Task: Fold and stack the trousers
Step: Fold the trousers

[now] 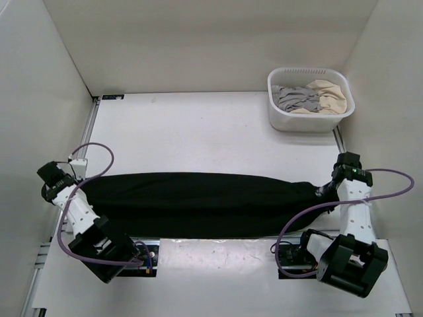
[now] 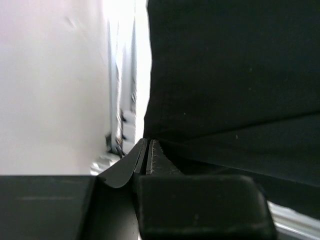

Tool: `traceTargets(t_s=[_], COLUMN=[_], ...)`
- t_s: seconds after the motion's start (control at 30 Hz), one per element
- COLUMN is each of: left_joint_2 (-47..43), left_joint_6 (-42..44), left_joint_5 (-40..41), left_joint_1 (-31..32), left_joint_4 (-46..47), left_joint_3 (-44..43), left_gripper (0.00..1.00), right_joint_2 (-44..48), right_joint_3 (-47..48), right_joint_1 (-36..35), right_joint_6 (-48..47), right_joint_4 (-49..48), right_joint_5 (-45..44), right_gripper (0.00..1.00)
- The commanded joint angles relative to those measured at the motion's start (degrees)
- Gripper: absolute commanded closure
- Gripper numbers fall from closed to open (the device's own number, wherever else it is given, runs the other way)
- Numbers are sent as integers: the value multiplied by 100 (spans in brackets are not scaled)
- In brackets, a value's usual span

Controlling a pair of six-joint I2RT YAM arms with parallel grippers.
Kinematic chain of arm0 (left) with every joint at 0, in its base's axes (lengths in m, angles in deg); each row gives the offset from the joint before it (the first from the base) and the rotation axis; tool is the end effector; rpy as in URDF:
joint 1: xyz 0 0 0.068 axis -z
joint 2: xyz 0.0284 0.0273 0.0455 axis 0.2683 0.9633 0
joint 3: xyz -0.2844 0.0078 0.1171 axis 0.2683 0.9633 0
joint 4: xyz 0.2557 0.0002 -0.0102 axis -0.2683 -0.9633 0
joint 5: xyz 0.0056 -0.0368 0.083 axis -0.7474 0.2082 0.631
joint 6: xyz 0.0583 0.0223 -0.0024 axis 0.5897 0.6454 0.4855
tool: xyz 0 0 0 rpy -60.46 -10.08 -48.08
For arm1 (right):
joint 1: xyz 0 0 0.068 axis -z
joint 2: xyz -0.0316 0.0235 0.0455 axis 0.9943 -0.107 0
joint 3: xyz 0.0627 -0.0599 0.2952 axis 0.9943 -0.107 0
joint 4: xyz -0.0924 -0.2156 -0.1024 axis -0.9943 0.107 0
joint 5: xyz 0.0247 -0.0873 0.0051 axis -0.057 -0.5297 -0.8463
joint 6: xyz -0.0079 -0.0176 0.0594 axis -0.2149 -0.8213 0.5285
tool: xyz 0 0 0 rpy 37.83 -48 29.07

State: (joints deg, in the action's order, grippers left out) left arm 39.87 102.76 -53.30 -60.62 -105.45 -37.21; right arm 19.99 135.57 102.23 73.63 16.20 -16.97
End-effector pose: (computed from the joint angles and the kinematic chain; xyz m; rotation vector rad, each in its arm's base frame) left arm 0.1387 0.1365 0.2565 0.0129 2.6651 0.5209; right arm 0.1414 -0.0553 0.2579 1.4067 2.4348 -0.1549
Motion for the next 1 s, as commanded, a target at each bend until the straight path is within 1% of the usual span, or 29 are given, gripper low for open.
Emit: traceTargets(t_s=[0.0, 0.07, 0.13, 0.2, 0.23, 0.33, 0.37, 0.4, 0.53, 0.57, 0.6, 0.67, 0.77, 0.83, 0.97], left_joint_2=[-238, -290, -291, -168, -168, -115, -115, -115, 78, 131, 244, 377, 491, 422, 280], left_joint_6=[376, 447, 596, 596, 596, 596, 596, 596, 596, 596, 596, 658, 885, 1000, 1149], left_joint_5=[247, 309, 362, 363, 363, 363, 363, 363, 301, 249, 248, 178, 178, 230, 345], left_joint_1=[-188, -345, -407, -407, -459, -512, -513, -513, -636, -714, -767, -925, -1005, -1005, -1005], left_joint_4=[-21, -21, -21, 40, 40, 93, 145, 146, 146, 146, 85, -12, -136, -136, -136], left_joint_3=[294, 487, 697, 751, 821, 822, 822, 743, 190, -81, -214, -486, -488, -173, 364], left_gripper=[86, 86, 86, 86, 86, 86, 86, 86, 86, 86, 86, 86, 86, 86, 86], right_joint_2=[193, 246, 246, 246, 246, 246, 246, 246, 185, 185, 133, 71, 70, 141, 246], right_joint_3=[-315, -367, -420, -526, -613, -676, -623, -562, -123, 17, 332, 563, 372, -84, -587], right_joint_1=[26, 26, 26, 26, 26, 79, 131, 132, 132, 132, 132, 132, 132, 132, 132], right_joint_6=[217, 323, 384, 385, 385, 499, 499, 499, 499, 438, 438, 376, 376, 376, 376], right_joint_4=[513, 513, 575, 575, 575, 627, 628, 689, 759, 760, 934, 1067, 1120, 997, 935], right_joint_5=[112, 112, 60, -98, -99, -274, -370, -475, -660, -731, -836, -1082, -952, -811, -705], right_gripper=[100, 100, 97, 92, 87, 87, 96, 100, 100, 100, 100, 100, 100, 100, 100])
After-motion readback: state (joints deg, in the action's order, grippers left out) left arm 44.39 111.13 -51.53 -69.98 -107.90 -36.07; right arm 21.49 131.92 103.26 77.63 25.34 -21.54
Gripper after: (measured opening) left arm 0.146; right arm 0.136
